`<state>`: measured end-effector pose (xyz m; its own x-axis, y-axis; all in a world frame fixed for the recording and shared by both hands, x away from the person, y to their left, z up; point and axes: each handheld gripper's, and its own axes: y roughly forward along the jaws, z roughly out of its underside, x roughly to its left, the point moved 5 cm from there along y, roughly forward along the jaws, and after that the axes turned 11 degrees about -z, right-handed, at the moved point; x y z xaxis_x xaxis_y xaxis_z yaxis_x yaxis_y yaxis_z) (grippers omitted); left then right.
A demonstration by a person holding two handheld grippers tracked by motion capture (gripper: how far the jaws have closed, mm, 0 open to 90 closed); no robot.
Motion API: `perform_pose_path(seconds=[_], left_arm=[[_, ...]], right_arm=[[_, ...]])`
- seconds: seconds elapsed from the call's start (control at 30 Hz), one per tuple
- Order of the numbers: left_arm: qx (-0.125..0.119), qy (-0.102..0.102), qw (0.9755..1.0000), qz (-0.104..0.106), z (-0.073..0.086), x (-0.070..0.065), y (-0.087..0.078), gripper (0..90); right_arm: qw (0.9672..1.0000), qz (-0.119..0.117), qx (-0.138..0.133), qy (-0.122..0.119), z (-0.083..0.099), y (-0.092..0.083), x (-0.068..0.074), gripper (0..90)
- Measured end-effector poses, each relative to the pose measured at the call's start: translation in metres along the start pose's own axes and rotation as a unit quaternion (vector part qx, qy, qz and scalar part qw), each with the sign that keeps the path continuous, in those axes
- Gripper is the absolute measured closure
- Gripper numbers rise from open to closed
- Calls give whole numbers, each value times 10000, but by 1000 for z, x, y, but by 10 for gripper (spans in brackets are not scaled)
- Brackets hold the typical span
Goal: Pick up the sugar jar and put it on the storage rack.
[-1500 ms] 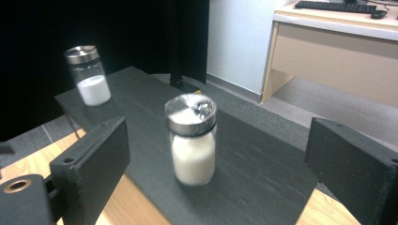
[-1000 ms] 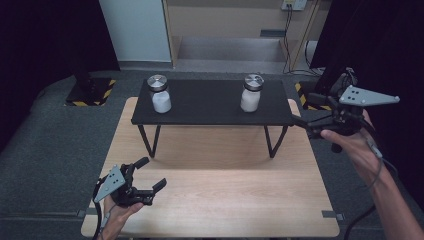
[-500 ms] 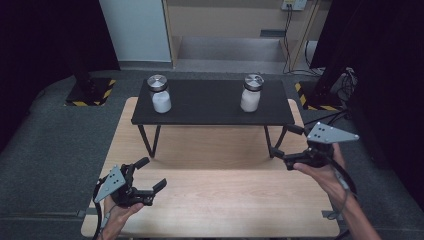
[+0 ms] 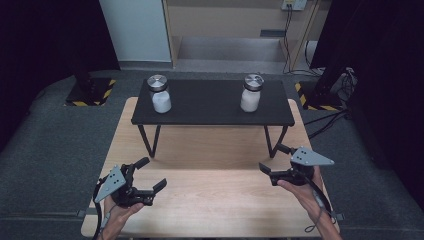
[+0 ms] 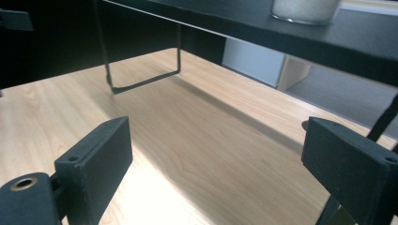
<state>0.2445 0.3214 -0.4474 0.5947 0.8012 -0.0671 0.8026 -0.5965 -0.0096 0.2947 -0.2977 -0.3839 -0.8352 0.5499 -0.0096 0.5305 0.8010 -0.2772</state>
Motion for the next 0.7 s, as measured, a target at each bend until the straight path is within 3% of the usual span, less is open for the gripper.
perform_pose_path(seconds=[0.1, 0.27, 0.57, 0.7], left_arm=[[-1, 1, 10000, 1, 0, 0, 0, 26], [-13, 3, 10000, -11, 0, -1, -1, 26], [3, 12, 10000, -9, 0, -1, 0, 25], [0, 21, 10000, -41, 0, -1, 1, 23]], right_arm=[[9998, 47, -199, 81, 12, -1, 1, 88], [9990, 258, -372, 16, 26, -5, 6, 88], [9945, 537, -862, 262, 48, -20, 5, 81], [9919, 645, -1066, 237, 55, -28, 6, 77]])
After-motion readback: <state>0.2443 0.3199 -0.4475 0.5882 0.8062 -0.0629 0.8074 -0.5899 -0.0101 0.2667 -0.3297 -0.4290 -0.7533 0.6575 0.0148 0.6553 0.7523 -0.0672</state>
